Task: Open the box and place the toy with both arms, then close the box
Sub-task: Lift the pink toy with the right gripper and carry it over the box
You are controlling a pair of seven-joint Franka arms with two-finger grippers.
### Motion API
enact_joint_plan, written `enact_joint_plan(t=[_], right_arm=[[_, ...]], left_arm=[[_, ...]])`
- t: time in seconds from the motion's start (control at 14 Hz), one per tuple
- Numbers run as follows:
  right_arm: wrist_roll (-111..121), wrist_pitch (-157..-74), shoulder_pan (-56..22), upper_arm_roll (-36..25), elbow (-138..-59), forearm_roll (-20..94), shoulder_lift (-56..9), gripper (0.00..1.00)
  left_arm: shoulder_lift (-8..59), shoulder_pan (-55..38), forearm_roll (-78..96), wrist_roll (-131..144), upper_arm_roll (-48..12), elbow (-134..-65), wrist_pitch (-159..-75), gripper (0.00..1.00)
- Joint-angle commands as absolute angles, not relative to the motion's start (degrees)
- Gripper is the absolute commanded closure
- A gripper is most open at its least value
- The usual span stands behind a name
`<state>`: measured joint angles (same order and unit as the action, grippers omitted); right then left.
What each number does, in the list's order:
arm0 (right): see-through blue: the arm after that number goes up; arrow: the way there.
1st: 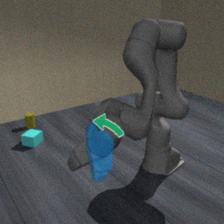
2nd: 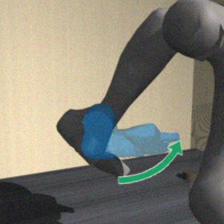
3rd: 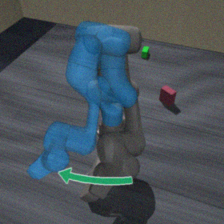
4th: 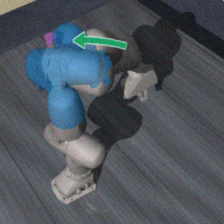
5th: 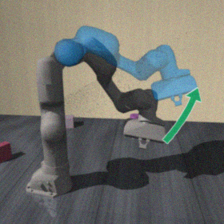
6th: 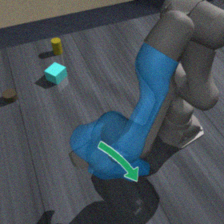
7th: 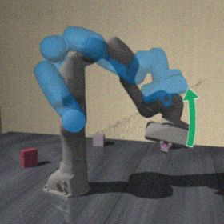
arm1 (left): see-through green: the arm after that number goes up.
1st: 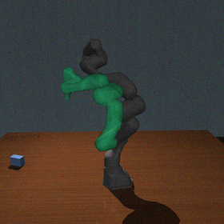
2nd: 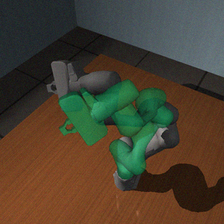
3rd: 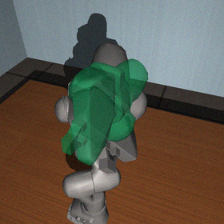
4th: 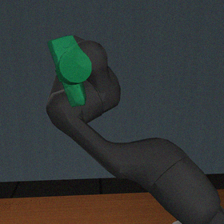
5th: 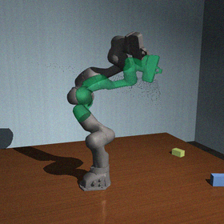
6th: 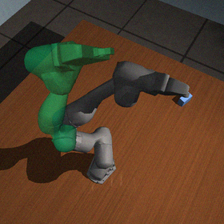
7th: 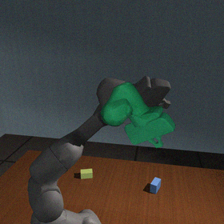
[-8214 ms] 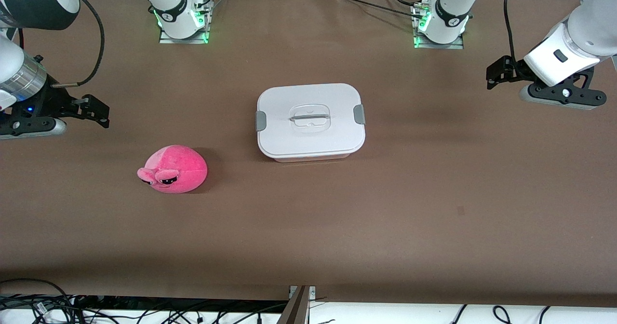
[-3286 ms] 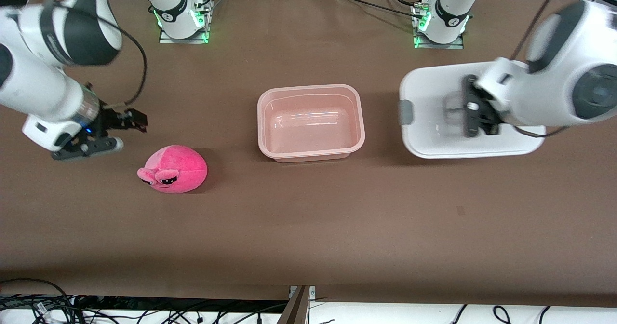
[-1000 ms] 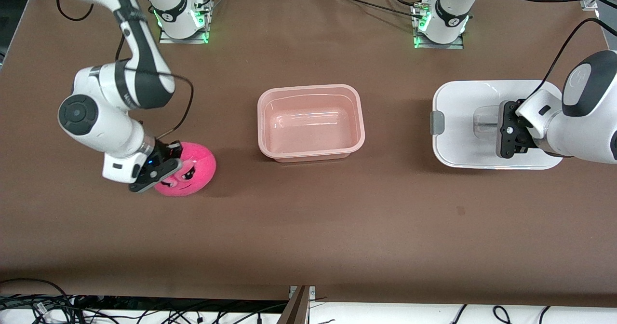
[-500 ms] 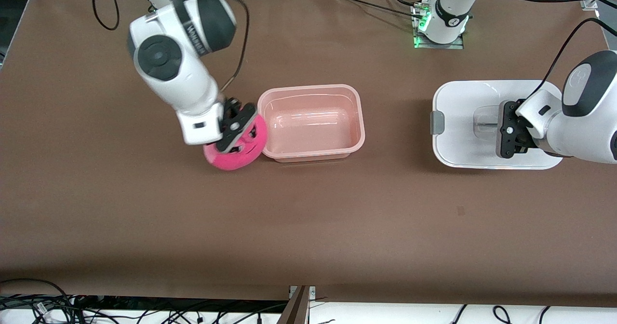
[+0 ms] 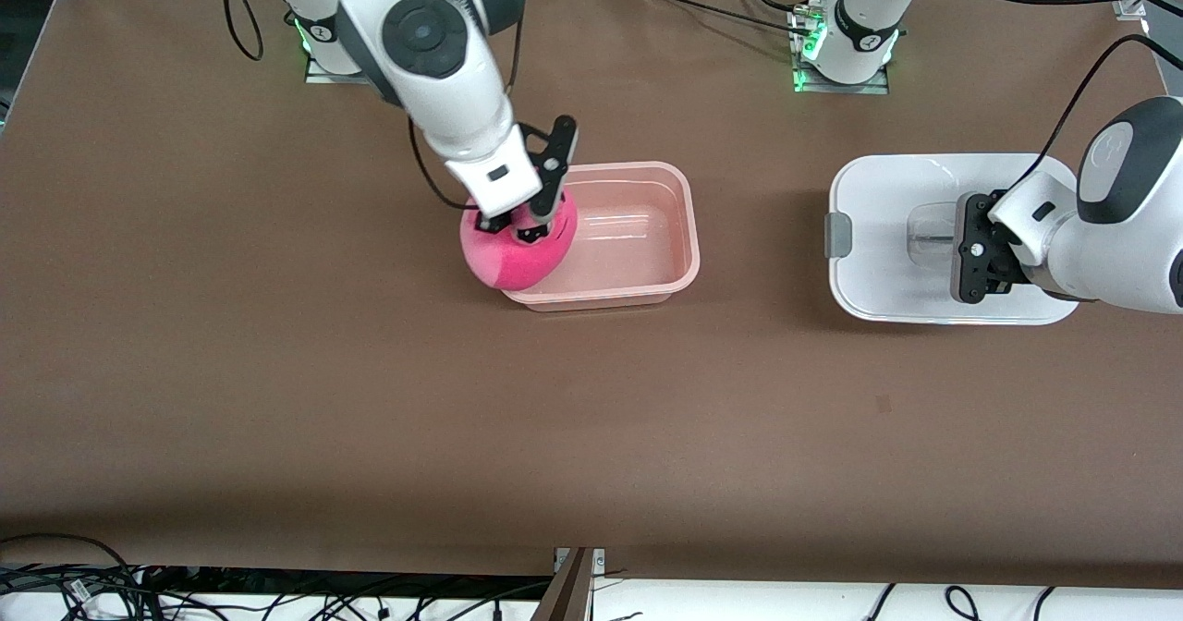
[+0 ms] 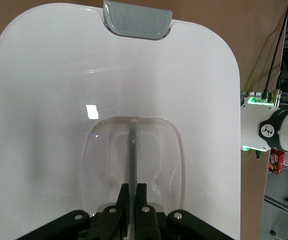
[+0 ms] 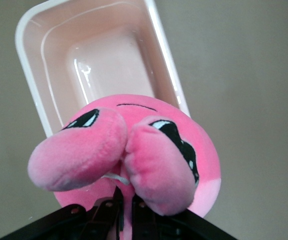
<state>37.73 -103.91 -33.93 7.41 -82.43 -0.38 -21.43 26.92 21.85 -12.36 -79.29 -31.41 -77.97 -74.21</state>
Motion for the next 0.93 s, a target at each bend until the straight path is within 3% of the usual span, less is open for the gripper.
enact_joint_plan(t=[0.0,0.86], right_arm=[[38.8,-103.3,-38.4,7.2,-80.9,-4.9,-23.1,1.00],[36.3,-107.6,-40.6,7.2,-80.9,-9.3,-30.6,1.00]], left_arm=[[26.4,21.9,-11.3,-78.8,-31.5,-78.2,-73.9,1.00],[26.8,22.0,-11.3,-79.2,-31.5,-78.2,-73.9,1.00]])
